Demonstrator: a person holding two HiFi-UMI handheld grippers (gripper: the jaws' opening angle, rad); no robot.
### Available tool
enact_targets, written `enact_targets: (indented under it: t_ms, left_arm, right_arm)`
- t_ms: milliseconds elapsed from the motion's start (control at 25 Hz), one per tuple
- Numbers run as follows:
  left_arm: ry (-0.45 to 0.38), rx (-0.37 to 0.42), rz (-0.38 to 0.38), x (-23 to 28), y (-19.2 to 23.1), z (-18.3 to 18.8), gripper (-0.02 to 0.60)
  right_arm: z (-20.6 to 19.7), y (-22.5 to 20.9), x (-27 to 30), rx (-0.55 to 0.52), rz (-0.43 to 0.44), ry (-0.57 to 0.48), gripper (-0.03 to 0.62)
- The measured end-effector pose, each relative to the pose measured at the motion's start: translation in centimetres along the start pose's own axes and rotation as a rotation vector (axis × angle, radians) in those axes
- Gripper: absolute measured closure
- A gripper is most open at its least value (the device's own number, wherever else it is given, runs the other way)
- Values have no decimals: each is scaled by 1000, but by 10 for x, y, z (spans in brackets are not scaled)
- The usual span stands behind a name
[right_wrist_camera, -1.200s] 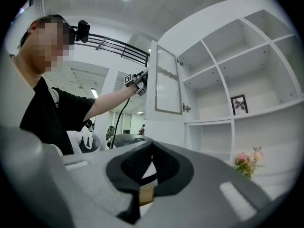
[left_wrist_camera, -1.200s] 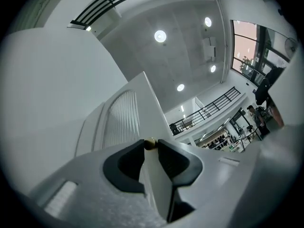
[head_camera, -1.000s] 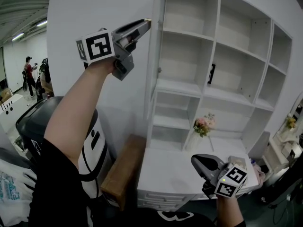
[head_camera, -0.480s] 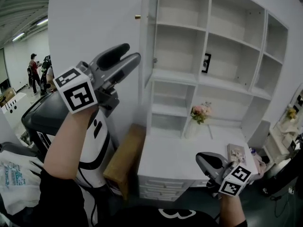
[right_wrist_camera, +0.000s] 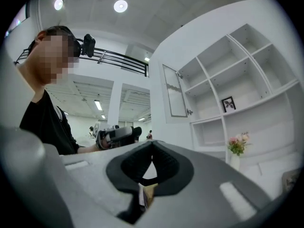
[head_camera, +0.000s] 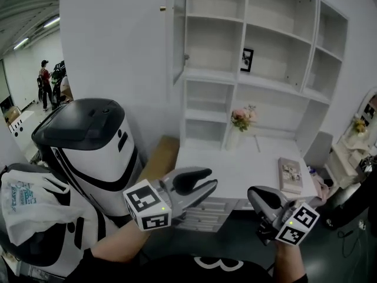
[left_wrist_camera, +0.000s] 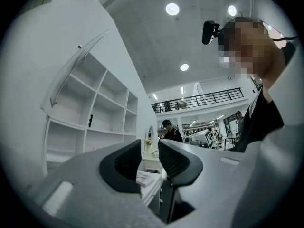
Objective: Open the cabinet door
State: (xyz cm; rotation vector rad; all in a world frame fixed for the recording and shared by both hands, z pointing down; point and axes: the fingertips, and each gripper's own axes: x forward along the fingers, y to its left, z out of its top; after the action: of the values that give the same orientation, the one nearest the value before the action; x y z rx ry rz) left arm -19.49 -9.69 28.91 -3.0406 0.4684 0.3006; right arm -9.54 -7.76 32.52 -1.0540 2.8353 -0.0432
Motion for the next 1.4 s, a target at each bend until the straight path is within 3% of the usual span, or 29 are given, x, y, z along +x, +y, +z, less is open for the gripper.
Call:
enact_targets:
  t_ms: [160, 400, 680, 1080, 1400]
  left_arm:
    - [39, -71, 36, -10, -32, -34, 545]
    - [94, -116, 27, -29, -64, -61, 572]
    - [121, -75, 15, -56, -62, -48, 572]
    - [130, -70, -8, -124, -50, -31, 572]
    - [119, -72, -21, -150, -45, -27, 572]
  right_arm:
    - [-18, 25, -14, 37, 20, -13, 592]
    - [-36, 55, -17, 59, 25, 13, 592]
    - [-21, 80, 8, 27, -3, 0, 592]
    - [-41, 140, 56, 57, -16, -26, 594]
    - [-39, 158, 67, 29, -81, -25, 592]
